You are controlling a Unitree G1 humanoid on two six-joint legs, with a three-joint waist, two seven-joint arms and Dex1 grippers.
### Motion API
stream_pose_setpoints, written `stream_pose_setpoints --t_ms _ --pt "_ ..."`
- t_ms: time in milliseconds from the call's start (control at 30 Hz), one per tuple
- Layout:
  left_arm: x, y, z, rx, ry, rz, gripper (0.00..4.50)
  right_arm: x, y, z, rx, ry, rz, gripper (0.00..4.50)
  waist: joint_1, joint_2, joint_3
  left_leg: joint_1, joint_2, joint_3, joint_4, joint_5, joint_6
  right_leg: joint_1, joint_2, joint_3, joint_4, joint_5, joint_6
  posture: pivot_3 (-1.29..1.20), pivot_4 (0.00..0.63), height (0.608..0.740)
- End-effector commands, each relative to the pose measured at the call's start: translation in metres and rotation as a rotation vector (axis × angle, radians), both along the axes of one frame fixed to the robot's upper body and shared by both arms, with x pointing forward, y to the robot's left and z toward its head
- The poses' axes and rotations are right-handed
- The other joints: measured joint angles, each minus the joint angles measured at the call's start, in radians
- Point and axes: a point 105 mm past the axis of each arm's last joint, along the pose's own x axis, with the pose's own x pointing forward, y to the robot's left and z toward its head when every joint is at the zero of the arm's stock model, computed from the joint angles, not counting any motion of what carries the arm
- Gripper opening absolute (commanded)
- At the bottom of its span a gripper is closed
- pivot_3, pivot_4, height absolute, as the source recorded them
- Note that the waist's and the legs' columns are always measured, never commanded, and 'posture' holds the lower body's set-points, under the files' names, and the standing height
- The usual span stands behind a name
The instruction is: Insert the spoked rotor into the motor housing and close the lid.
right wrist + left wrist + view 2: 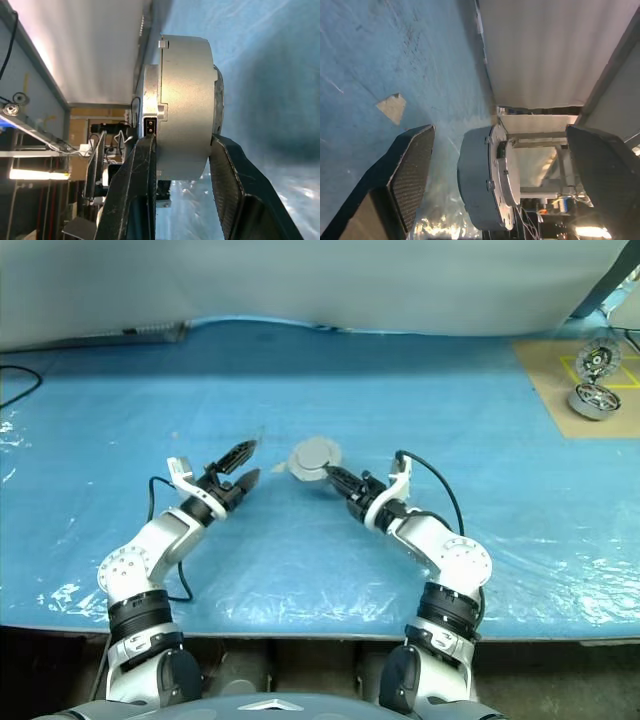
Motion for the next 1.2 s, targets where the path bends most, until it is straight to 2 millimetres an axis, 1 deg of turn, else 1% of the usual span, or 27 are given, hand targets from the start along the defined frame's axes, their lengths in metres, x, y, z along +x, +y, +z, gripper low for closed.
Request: stream_pose_setpoints --t_ms 33,200,367,467,600,700,800,900,933,967,1133,1200 --pt "-0.003 -0.009 0.009 -0.047 -0.025 -0.039 4.5 -0.003 0.018 0.033 0.088 -0.105 0.06 1.11 0.0 0.0 0.0 0.0 0.0 0.0 0.0 0.0 0.0 0.0 0.0 0.0 0.0 0.0 0.0 0.0 0.15 0.74" --pt "-0.001 -0.021 0.013 -0.073 -0.026 -0.069 4.5 -0.004 0.03 0.045 0.108 -0.125 0.091 1.11 0.0 0.0 0.0 -0.004 0.0 0.0 0.001 0.0 0.0 0.0 0.0 -0.001 0.0 0.0 0.001 0.0 0.15 0.74" --pt "-0.001 -0.03 0.011 -0.083 -0.012 -0.091 4.5 -0.007 0.039 0.054 0.121 -0.141 0.123 1.11 0.0 0.0 0.0 -0.004 0.0 -0.001 0.001 0.0 0.0 0.0 0.0 -0.001 0.0 0.0 0.001 0.0 0.15 0.74" --pt "-0.002 -0.032 0.012 -0.1 -0.022 -0.1 4.5 -0.009 0.041 0.055 0.122 -0.141 0.139 1.11 0.0 0.0 0.0 -0.005 0.0 -0.001 0.001 0.0 0.0 0.0 0.0 -0.001 0.0 0.0 0.001 0.0 0.15 0.74" --pt "-0.002 -0.036 0.021 -0.137 -0.065 -0.123 4.5 -0.013 0.045 0.052 0.113 -0.126 0.16 1.11 0.0 0.0 0.0 -0.005 0.0 -0.001 0.002 0.0 0.0 0.0 0.0 -0.001 0.0 0.0 0.002 0.0 0.15 0.74" --pt "-0.003 -0.036 0.022 -0.149 -0.073 -0.134 4.5 -0.013 0.044 0.05 0.109 -0.118 0.164 1.11 0.001 0.0 0.0 -0.006 0.0 -0.002 0.003 0.0 0.0 0.0 0.0 -0.001 0.0 0.0 0.002 0.0 0.15 0.74" --pt "-0.003 -0.037 0.019 -0.155 -0.053 -0.146 3.95 -0.014 0.044 0.049 0.108 -0.112 0.166 1.11 0.001 0.0 0.0 -0.006 0.0 -0.002 0.004 0.0 0.0 0.0 0.0 -0.001 0.001 0.001 0.002 0.0 0.15 0.74" --pt "-0.003 -0.034 0.017 -0.162 -0.051 -0.147 2.91 -0.014 0.043 0.047 0.089 -0.108 0.166 1.11 0.001 0.0 0.0 -0.007 0.0 -0.002 0.005 0.0 0.0 0.0 0.0 -0.001 0.002 0.001 0.003 0.0 0.15 0.74" --pt "-0.003 -0.033 0.018 -0.165 -0.052 -0.145 2.59 -0.012 0.042 0.045 0.057 -0.115 0.152 1.11 0.001 0.0 0.0 -0.007 0.0 -0.002 0.006 0.0 0.0 0.0 0.0 -0.001 0.002 0.001 0.003 0.0 0.15 0.74" --pt "-0.003 -0.033 0.018 -0.167 -0.053 -0.144 2.38 -0.011 0.04 0.044 0.029 -0.125 0.142 1.11 0.0 0.0 0.0 -0.007 0.0 -0.002 0.006 0.0 0.0 0.0 0.0 -0.001 0.002 0.001 0.003 0.0 0.15 0.74" --pt "-0.001 -0.031 0.019 -0.163 -0.057 -0.134 2.38 -0.011 0.036 0.04 -0.031 -0.161 0.13 1.11 0.003 0.0 0.0 -0.009 0.0 -0.003 0.009 0.0 0.0 0.0 -0.001 -0.002 0.002 0.001 0.004 0.0 0.15 0.74" --pt "0.003 -0.028 0.02 -0.151 -0.059 -0.114 2.38 -0.009 0.028 0.037 -0.086 -0.19 0.1 1.87 0.004 0.0 0.0 -0.01 0.0 -0.003 0.01 0.0 0.0 0.0 -0.001 -0.002 0.003 0.002 0.004 0.0 0.15 0.74"
